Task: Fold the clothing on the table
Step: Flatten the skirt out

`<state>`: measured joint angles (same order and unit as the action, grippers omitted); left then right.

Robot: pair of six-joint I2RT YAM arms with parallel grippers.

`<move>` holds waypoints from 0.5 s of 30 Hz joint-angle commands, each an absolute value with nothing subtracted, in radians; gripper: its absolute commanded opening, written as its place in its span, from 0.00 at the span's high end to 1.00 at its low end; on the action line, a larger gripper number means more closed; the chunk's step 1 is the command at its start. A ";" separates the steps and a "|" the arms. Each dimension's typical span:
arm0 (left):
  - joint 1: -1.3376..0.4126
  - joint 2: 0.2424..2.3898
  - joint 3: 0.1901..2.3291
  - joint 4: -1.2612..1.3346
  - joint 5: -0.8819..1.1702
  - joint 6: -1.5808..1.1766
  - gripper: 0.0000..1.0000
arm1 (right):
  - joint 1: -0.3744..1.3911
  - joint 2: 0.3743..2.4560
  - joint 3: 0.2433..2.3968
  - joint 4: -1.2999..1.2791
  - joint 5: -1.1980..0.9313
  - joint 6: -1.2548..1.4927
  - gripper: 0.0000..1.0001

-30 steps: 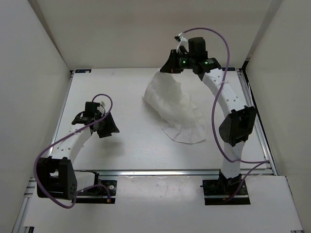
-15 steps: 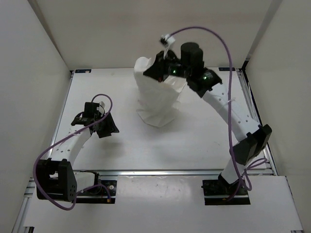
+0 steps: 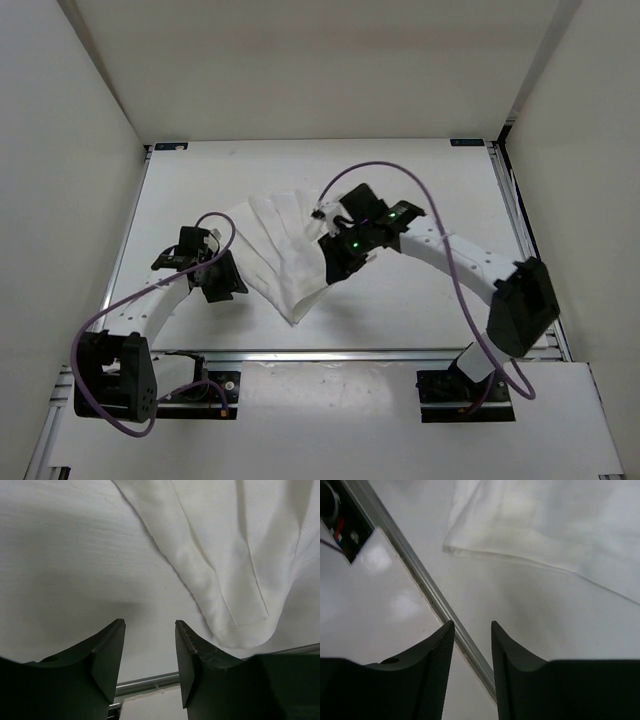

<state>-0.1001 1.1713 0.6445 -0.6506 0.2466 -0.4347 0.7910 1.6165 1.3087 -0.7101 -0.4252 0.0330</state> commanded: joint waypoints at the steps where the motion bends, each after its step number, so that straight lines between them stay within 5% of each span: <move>1: -0.098 1.118 0.623 -0.620 0.308 -0.509 0.45 | 0.646 1.439 1.321 -0.661 -0.336 0.084 0.58; 8: -0.121 1.114 0.494 -0.473 0.390 -0.770 0.49 | 0.330 1.453 1.275 -0.508 -0.298 0.205 0.56; 15: -0.140 1.210 0.440 -0.282 0.342 -1.000 0.50 | 0.284 1.529 1.384 -0.491 -0.279 0.198 0.57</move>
<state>-0.1291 1.1919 0.4419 -0.4110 0.3576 -0.8700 0.2810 1.5204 1.3083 -0.5278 -0.2935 0.1913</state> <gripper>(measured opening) 0.496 0.437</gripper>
